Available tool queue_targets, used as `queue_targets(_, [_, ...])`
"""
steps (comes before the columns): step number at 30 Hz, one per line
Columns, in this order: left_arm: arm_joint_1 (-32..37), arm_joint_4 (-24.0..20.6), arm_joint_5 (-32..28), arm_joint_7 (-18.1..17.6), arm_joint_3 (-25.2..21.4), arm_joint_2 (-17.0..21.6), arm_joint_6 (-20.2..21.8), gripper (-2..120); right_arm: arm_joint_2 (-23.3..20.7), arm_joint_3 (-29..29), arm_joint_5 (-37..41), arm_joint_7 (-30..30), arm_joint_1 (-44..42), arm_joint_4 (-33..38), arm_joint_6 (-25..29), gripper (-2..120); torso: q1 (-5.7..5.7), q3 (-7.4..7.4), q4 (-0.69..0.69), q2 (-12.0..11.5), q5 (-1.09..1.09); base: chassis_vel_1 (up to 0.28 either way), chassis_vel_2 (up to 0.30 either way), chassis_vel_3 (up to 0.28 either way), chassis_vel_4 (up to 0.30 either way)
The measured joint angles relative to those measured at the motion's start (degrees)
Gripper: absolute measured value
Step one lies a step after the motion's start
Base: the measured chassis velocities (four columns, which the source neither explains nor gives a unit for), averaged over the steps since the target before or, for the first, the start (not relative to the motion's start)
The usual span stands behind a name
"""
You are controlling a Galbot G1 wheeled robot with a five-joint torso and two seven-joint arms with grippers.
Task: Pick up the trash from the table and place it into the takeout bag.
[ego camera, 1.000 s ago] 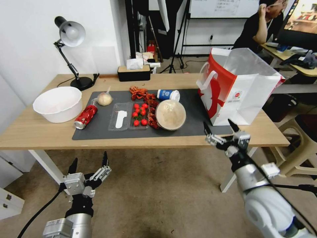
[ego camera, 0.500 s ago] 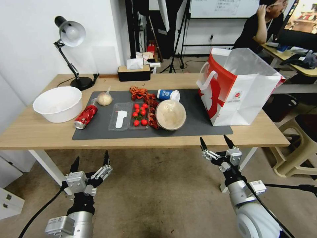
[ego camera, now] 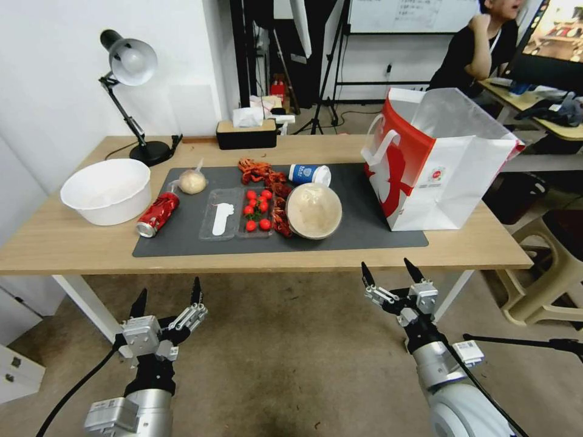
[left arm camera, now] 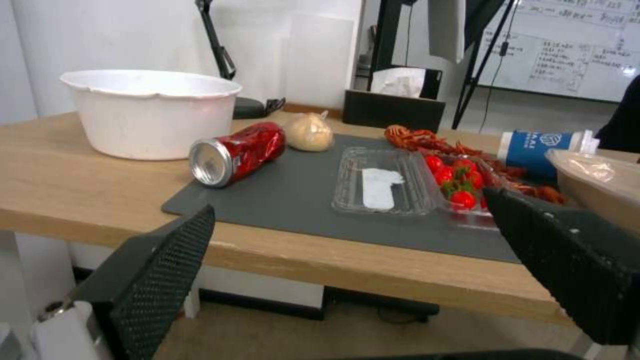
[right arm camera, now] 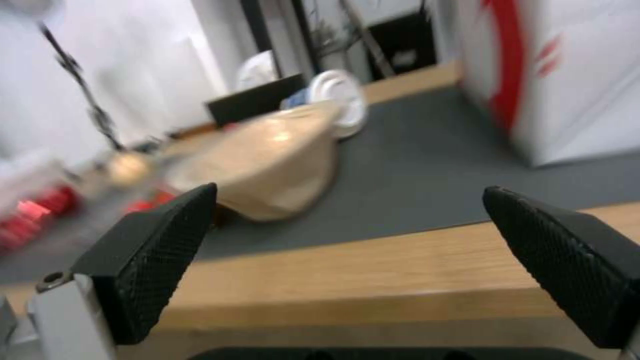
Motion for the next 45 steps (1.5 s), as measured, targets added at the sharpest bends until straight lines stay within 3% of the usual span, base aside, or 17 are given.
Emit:
queue_targets(3, [0.06,-0.03,0.08,0.02,0.01,0.02,-0.07,100,-0.42,-1.79,13.96,2.31,4.25,2.07,-6.2,100,0.0,0.0,0.0,0.0,0.0,0.0,0.0,0.0,0.0])
queue_targets(4, [0.06,-0.03,0.08,0.02,0.01,0.02,-0.07,100,-0.42,-1.79,13.96,2.31,4.25,2.07,-6.2,100,0.0,0.0,0.0,0.0,0.0,0.0,0.0,0.0,0.0])
queue_targets(7, [0.0,-0.26,0.09,0.0,-0.14,0.04,-0.07,100,-0.65,-3.4,29.06,8.8,9.52,3.99,-11.68,100,0.0,0.01,0.0,0.0,0.01,0.0,0.0,0.0,0.0])
queue_targets(8, [0.0,-0.26,0.09,0.0,-0.14,0.04,-0.07,100,-0.65,-3.4,29.06,8.8,9.52,3.99,-11.68,100,0.0,0.01,0.0,0.0,0.01,0.0,0.0,0.0,0.0])
queue_targets(11, [0.18,-0.38,0.16,-0.06,-0.22,-0.18,-0.07,100,0.08,-3.83,45.75,19.44,15.26,5.35,-15.34,100,0.0,0.0,0.0,0.0,0.0,0.0,0.0,0.0,0.0])
queue_targets(13, [0.27,-0.4,0.19,-0.07,-0.25,-0.33,-0.07,100,0.59,-4.01,49.85,22.9,17.59,5.22,-15.97,100,0.0,0.0,0.01,0.0,0.0,0.0,0.0,0.0,0.0])
queue_targets(35, [0.91,-0.53,0.39,-0.33,-0.56,-1.56,-0.3,100,4.69,-8.49,54.17,34.22,28.84,-2.98,-16.4,100,0.0,0.01,0.0,-0.01,0.0,0.0,0.0,0.0,0.0])
queue_targets(38, [1.08,-0.53,0.52,-0.41,-0.52,-1.84,-0.3,100,5.64,-8.85,54.3,35.1,29.99,-4.16,-16.41,94,0.0,0.0,0.0,0.0,0.0,0.0,0.0,0.0,0.0])
queue_targets(45, [1.18,-0.42,0.25,-0.71,-0.28,-2.13,-0.37,100,7.21,-9.37,55.62,37.17,31.59,-6.26,-16.45,65,0.0,0.0,0.0,0.0,0.0,0.0,0.0,0.0,0.0])
